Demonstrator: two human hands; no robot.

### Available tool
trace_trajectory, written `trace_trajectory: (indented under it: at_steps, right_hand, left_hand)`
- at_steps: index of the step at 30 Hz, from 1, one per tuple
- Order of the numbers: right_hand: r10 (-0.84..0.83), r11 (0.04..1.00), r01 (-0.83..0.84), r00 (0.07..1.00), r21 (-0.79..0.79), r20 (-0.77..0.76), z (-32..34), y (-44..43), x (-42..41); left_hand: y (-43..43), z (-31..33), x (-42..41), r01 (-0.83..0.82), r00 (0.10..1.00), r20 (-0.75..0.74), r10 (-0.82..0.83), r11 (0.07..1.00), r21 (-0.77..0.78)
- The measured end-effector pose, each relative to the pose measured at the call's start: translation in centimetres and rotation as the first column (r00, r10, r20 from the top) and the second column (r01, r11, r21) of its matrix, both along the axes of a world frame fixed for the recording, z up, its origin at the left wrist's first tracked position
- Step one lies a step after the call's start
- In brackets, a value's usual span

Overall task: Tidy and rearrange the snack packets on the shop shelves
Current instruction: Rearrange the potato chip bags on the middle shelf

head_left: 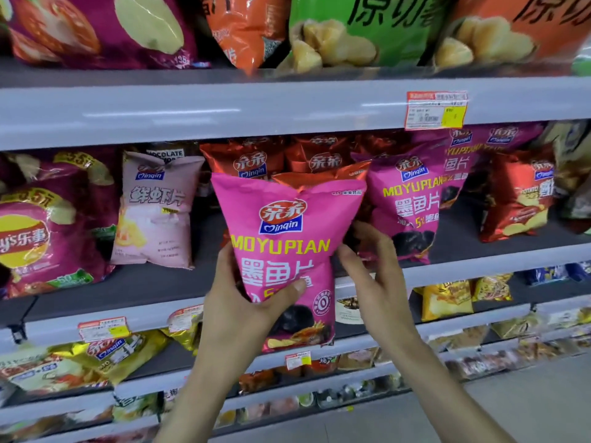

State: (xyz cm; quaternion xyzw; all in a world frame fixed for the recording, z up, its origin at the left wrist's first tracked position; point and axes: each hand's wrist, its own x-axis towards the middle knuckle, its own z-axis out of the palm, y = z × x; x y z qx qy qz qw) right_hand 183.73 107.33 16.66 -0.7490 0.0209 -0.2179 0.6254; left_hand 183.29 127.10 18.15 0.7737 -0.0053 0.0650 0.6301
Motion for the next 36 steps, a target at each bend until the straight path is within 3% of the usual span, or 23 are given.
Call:
trace_trajectory:
  at_steps: [4, 9, 19, 25, 30, 36]
  right_hand:
    - [0.252, 0.968, -0.251, 0.966, 0.010, -0.066, 0.7, -3.2, -3.1]
    - [0.329, 0.943, -0.322, 0.941, 0.083, -0.081, 1.3, -10.2, -4.3]
    - [0.158, 0.969, -0.140, 0.985, 0.204, -0.073, 1.6, -27.9, -1.1]
    - [0.090, 0.995, -0.087, 0.994, 0.058, -0.057, 1.5, -33.3, 3.8]
    - [0.214, 0.976, -0.215, 0.977, -0.031, -0.017, 2.3, -34.3, 6.4]
    - [0.156, 0.981, -0.165, 0.983, -0.101, -0.093, -1.0, -35.2, 9.3]
  left_hand:
    - [-5.2, 1.0, -1.0, -0.006, 0.999, 0.035, 0.004, 0.999, 0.037]
    - [-12.8, 1.8, -1.8, 0.085, 0.995, 0.052, -0.089, 0.993, 0.081]
    - [-28.7, 2.2, 0.7, 0.409, 0.905, 0.086, -0.417, 0.907, 0.101]
    - [-34.7, -0.1, 5.2, 0.315, 0.937, 0.133, -0.324, 0.945, 0.087]
    - [-37.3, -0.3, 8.9, 0.228, 0.960, 0.153, -0.236, 0.971, 0.068]
    - [-38.0, -3.0, 11.1, 0.194, 0.972, 0.115, -0.203, 0.977, 0.088]
